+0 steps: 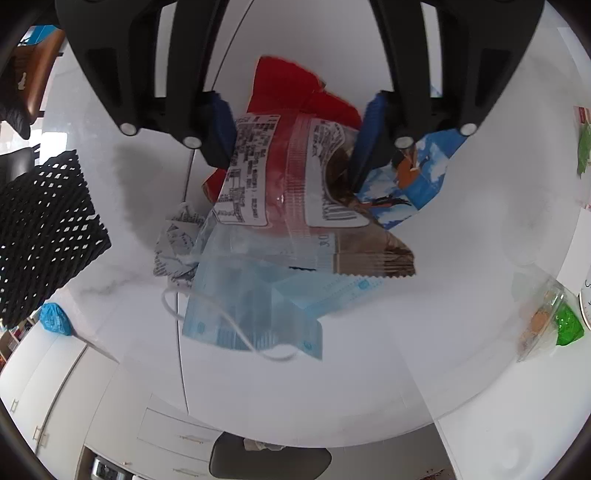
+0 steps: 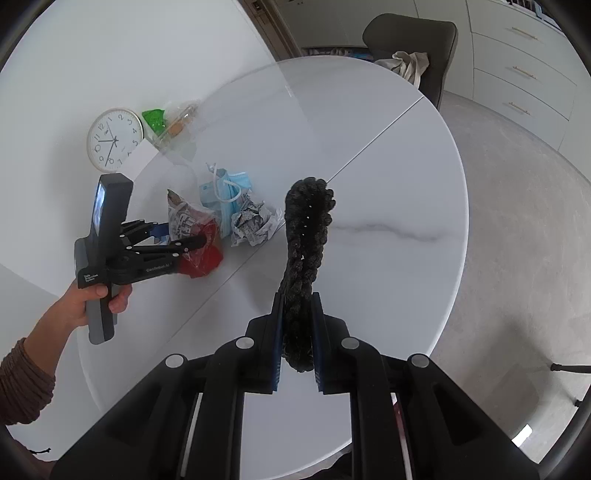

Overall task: Collect trash
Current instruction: 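Carry the snack bag and black mesh pad over the bin and release both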

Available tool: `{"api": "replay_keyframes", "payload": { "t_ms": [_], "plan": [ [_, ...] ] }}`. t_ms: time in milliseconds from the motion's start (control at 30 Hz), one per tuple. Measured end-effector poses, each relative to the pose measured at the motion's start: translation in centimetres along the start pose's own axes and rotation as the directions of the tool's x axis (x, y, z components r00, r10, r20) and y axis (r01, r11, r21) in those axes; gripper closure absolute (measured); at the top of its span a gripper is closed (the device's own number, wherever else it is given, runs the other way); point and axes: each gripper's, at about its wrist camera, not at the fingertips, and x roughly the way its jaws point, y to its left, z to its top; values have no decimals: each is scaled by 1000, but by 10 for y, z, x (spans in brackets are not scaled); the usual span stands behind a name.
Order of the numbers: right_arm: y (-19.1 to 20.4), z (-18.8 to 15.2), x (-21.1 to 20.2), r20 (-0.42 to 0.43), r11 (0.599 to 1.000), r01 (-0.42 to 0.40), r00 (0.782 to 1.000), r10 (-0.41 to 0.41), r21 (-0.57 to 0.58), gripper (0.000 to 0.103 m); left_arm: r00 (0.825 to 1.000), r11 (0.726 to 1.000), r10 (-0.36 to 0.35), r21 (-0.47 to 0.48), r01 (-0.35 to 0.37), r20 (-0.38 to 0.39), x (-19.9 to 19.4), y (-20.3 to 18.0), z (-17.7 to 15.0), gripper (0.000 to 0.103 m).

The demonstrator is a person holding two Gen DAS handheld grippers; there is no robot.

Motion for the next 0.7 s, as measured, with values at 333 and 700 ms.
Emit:
{"api": "replay_keyframes", "payload": {
  "t_ms": [333,700],
  "plan": [
    [8,-5,-14,48,999,-31,998,32,-22,87,990,991,-72,-107,85,124,-76,16,-14,66],
    [-4,-46,-65,105,1000,-9,994,10,-8,88,983,994,-89,-53,98,160,-165,-43,-71,62]
  ]
}}
